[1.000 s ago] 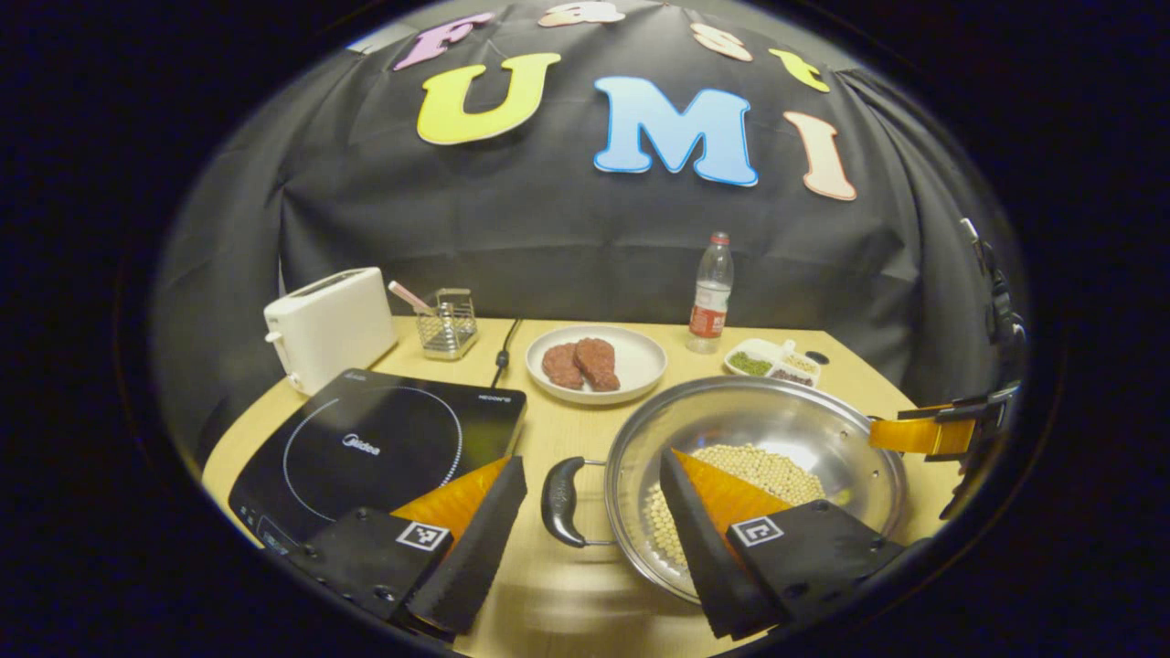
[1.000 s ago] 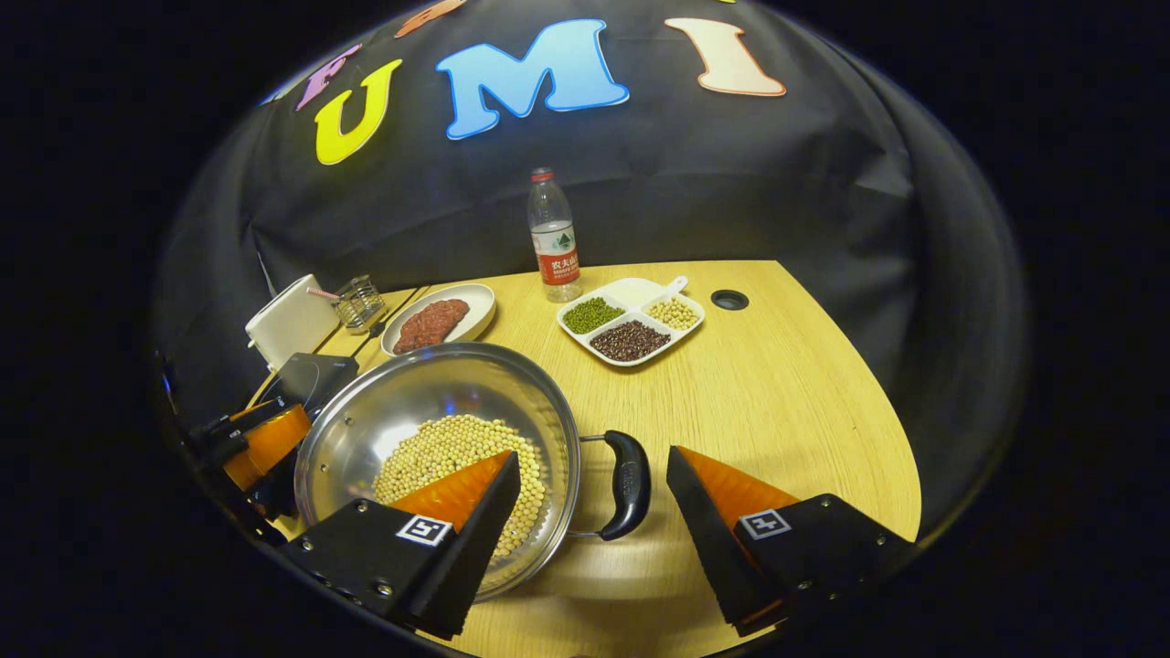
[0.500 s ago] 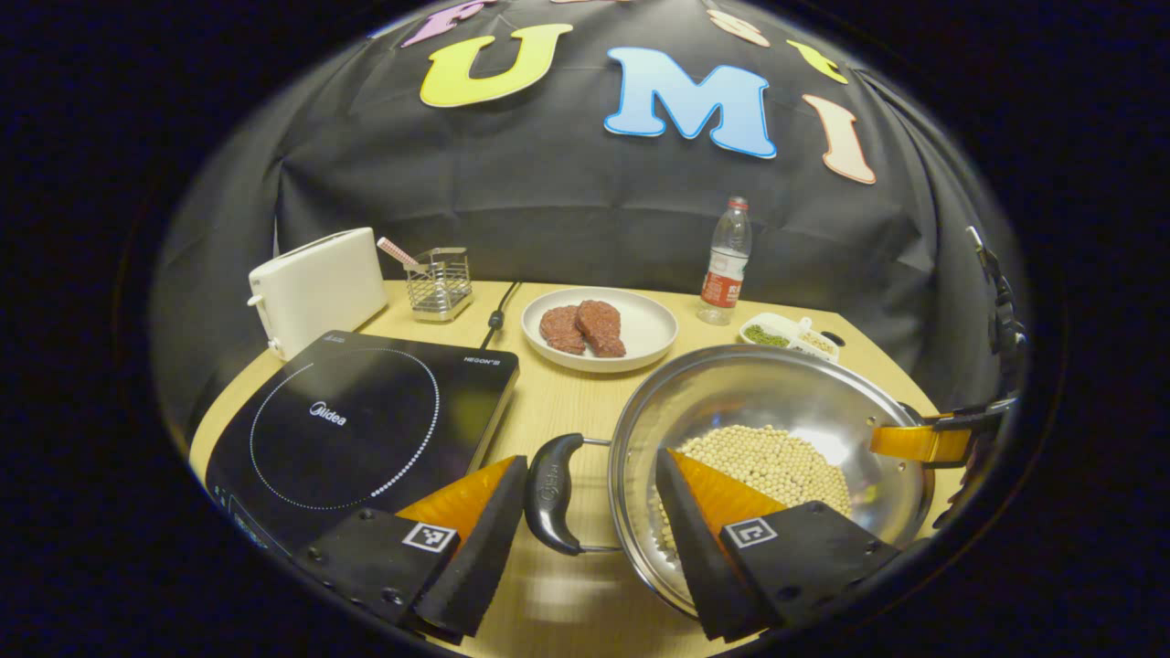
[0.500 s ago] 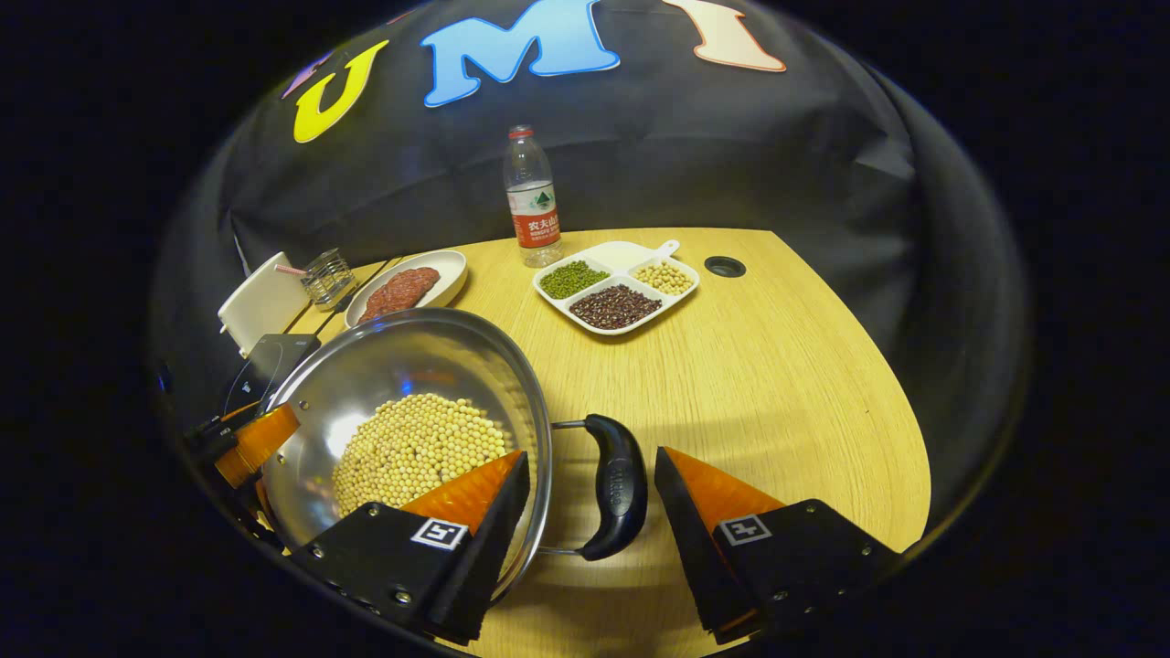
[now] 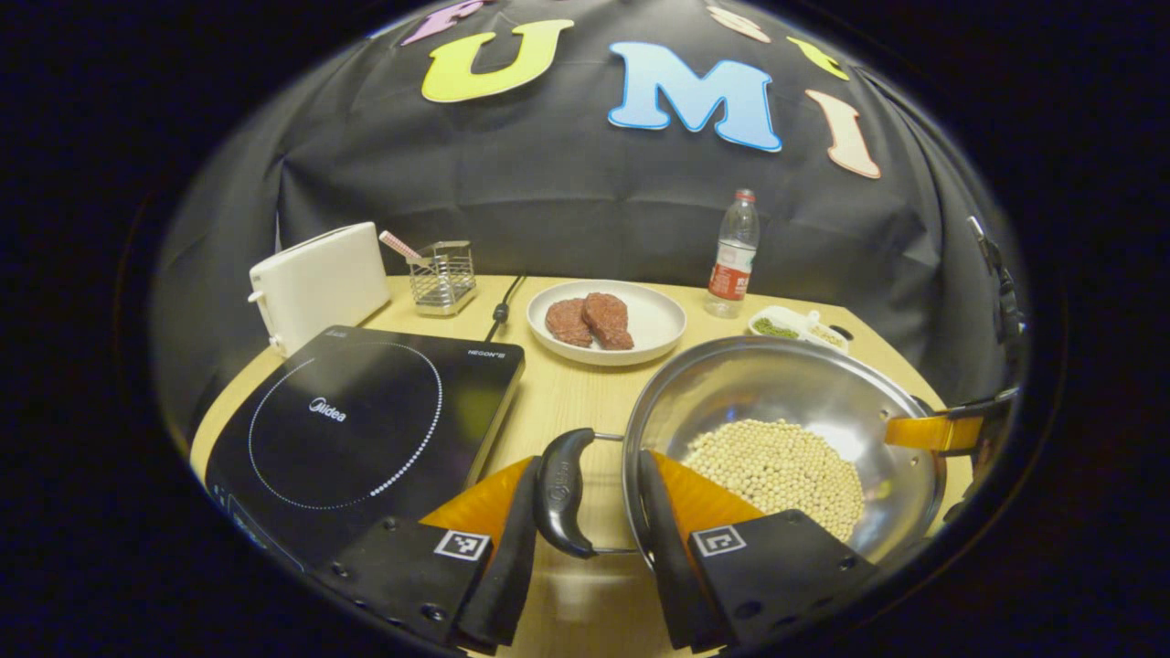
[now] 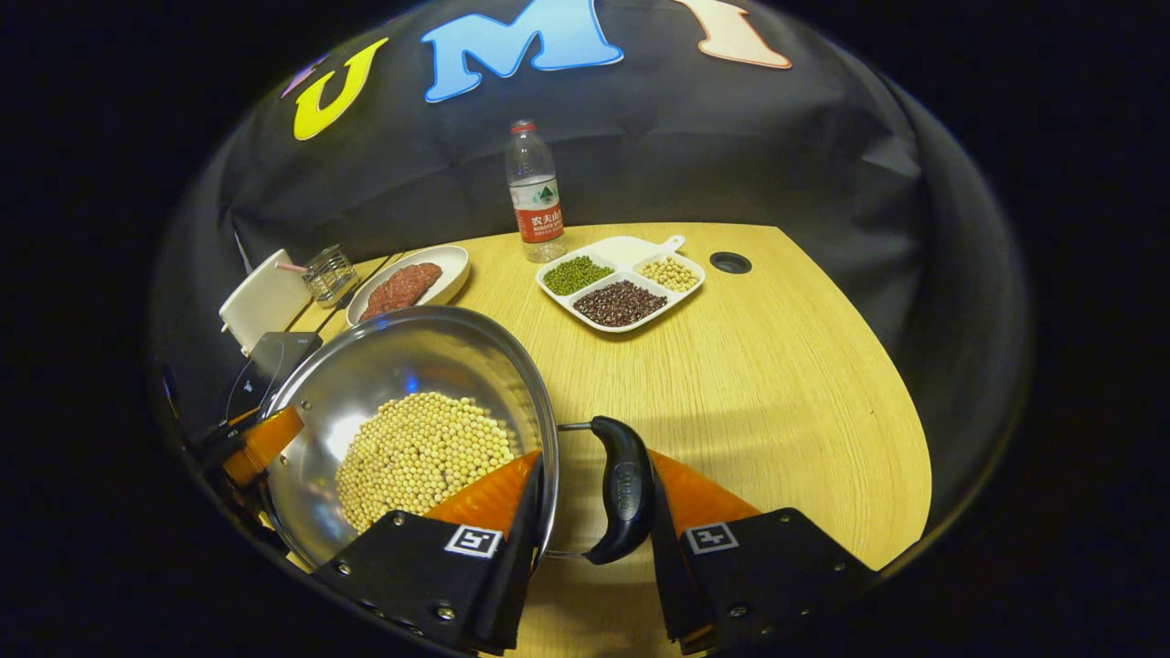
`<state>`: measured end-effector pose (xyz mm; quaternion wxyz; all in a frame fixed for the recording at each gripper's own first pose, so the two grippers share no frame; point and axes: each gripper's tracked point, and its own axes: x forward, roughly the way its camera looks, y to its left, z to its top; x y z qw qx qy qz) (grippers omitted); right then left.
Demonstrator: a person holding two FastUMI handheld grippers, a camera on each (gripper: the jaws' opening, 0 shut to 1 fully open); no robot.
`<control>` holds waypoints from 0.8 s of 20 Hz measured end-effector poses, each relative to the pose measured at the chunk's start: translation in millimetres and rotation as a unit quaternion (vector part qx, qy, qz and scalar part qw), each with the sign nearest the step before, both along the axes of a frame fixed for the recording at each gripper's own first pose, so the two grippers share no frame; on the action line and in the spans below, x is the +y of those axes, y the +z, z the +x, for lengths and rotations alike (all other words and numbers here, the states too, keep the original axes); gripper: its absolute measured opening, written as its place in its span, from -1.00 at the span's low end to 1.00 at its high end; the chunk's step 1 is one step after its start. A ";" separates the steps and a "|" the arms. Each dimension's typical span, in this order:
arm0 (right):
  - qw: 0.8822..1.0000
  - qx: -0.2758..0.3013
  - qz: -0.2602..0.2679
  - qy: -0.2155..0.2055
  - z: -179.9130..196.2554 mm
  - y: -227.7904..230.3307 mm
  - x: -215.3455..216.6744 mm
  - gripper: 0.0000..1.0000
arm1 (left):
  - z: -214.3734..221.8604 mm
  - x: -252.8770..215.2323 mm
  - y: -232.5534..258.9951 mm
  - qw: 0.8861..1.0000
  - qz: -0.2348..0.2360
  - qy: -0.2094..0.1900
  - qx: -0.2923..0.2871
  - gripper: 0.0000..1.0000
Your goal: First push the handle of the pot to place it horizontally, then grasp the pot with both hands and set it on the induction cooktop.
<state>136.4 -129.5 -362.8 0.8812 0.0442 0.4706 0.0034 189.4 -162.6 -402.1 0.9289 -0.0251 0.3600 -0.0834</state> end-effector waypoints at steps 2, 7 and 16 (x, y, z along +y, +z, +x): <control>1.000 0.000 -0.004 0.007 -1.5 1.3 0.6 0.09 | 0.4 0.1 0.9 1.000 -0.002 0.000 -0.001 0.27; 1.000 -0.011 -0.013 0.023 0.7 11.4 4.2 0.08 | -2.0 7.9 13.4 1.000 -0.009 0.008 -0.008 0.34; 0.999 -0.032 -0.022 0.000 -12.7 60.9 49.4 0.08 | 1.8 54.1 54.6 0.999 -0.026 -0.003 -0.027 0.19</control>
